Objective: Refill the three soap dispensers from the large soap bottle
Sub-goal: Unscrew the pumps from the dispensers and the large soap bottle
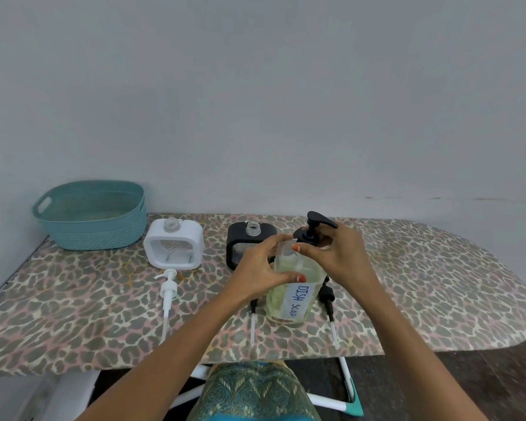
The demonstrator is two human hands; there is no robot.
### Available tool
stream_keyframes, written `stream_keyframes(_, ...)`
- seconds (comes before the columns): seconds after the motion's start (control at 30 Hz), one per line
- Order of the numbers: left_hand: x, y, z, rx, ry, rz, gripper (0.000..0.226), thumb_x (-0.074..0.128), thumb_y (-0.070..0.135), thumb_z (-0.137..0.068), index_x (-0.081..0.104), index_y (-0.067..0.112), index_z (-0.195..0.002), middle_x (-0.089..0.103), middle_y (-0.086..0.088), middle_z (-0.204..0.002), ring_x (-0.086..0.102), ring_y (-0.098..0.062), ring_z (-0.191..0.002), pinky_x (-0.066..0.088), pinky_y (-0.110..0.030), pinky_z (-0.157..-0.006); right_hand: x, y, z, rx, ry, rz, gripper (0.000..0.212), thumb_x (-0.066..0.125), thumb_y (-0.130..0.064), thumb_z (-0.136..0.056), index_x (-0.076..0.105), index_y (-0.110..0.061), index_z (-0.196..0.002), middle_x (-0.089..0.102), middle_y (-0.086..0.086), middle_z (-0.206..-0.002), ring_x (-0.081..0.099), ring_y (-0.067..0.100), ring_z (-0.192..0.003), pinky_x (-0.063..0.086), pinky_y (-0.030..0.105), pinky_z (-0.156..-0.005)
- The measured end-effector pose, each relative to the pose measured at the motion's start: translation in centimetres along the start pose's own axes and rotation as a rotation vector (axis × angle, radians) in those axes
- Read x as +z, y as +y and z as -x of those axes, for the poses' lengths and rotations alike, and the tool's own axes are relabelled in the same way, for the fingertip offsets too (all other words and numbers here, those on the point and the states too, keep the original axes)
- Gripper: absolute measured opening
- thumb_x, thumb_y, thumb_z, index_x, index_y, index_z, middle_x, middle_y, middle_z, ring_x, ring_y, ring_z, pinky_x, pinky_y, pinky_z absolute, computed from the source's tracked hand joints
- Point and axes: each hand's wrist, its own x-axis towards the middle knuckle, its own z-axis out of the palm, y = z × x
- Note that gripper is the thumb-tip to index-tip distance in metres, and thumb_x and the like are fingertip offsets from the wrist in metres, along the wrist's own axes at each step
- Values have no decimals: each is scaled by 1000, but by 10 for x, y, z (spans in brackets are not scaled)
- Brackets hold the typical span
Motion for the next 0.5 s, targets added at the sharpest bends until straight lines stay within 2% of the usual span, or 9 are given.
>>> stream_keyframes(0.1,-1,-1,-1,11,5,-12,87,81,50,-48,51,26,-125,62,5,-117,59,-11,-109,50,-39,-96,-1,-1,-1,3,-21,-20,25,76,-19,-72,71,-7,-94,71,4,-92,64,14,-84,49,28,-85)
stream_keyframes(0.2,-2,-1,-3,16,11,-16,76,85,30,-59,52,21,-127,63,4,-115,60,-11,-108,50,-40,-96,-2,-1,-4,-4,-70,1,24,74,-19,-74,72,-8,-96,71,2,-95,59,9,-85,46,22,-85)
stream_keyframes(0.3,-3,0,-3,18,-1,-2,74,85,24,-60,52,18,-126,64,3,-112,62,-10,-107,50,-38,-96,-6,1,-7,-9,-131,5,25,74,-16,-74,71,-8,-98,68,-2,-93,60,9,-88,44,19,-86)
stream_keyframes(0.4,-4,0,-2,20,-21,25,73,84,18,-60,52,17,-126,65,7,-107,63,-6,-103,51,-36,-94,-12,3,-10,-20,-260,-156,22,72,-3,-74,70,-6,-95,69,2,-99,64,14,-98,48,28,-94)
stream_keyframes(0.5,-4,2,-3,25,-19,28,75,84,18,-61,50,17,-128,66,3,-112,62,-6,-105,50,-33,-95,-20,3,-15,1,-387,-285,23,66,5,-77,66,-6,-98,67,-1,-102,63,11,-100,49,26,-94)
